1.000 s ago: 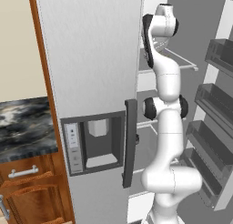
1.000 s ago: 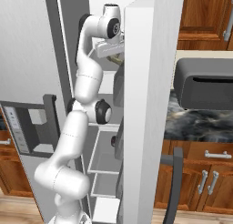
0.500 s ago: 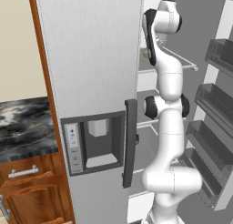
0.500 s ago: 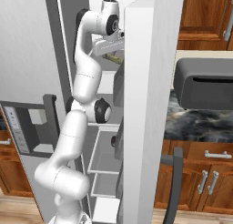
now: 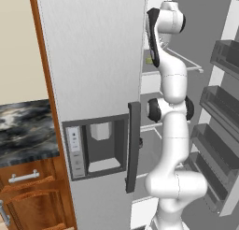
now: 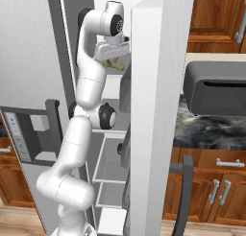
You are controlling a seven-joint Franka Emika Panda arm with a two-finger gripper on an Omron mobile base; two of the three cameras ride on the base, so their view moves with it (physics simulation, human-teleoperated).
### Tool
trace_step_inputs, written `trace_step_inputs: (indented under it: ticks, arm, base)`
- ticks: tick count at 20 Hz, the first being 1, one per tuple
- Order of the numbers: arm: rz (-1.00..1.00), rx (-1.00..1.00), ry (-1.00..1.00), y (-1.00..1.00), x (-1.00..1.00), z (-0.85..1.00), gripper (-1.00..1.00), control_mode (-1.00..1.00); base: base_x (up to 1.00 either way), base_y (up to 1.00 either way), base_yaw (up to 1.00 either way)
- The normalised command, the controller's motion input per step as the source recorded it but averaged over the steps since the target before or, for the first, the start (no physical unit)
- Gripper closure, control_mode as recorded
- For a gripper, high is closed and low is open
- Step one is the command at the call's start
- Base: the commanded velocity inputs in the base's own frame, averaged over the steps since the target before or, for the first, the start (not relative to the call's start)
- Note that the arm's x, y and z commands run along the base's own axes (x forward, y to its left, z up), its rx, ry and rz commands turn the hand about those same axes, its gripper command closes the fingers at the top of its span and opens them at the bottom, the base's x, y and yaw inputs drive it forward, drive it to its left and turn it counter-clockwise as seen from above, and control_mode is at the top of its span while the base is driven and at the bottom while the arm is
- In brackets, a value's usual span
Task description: Pick the egg and butter from the fridge and place them by the bowl for mixing.
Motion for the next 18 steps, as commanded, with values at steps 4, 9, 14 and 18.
trace_step_inputs:
  ticks: [4,9,14,18]
  arm:
    - [0.06,-0.01,-0.26,0.09,-0.66,-0.50,1.00,-1.00]
    - [0.09,-0.02,-0.33,0.10,-0.75,-0.46,1.00,-1.00]
    - [0.09,0.00,-0.18,0.01,-0.77,-0.21,1.00,-1.00]
    - [0.08,0.02,-0.11,0.00,-0.82,-0.17,1.00,-1.00]
  base:
    - [0.00,0.00,0.00]
    - [0.00,0.00,0.00]
    - [0.00,0.00,0.00]
    - [0.00,0.00,0.00]
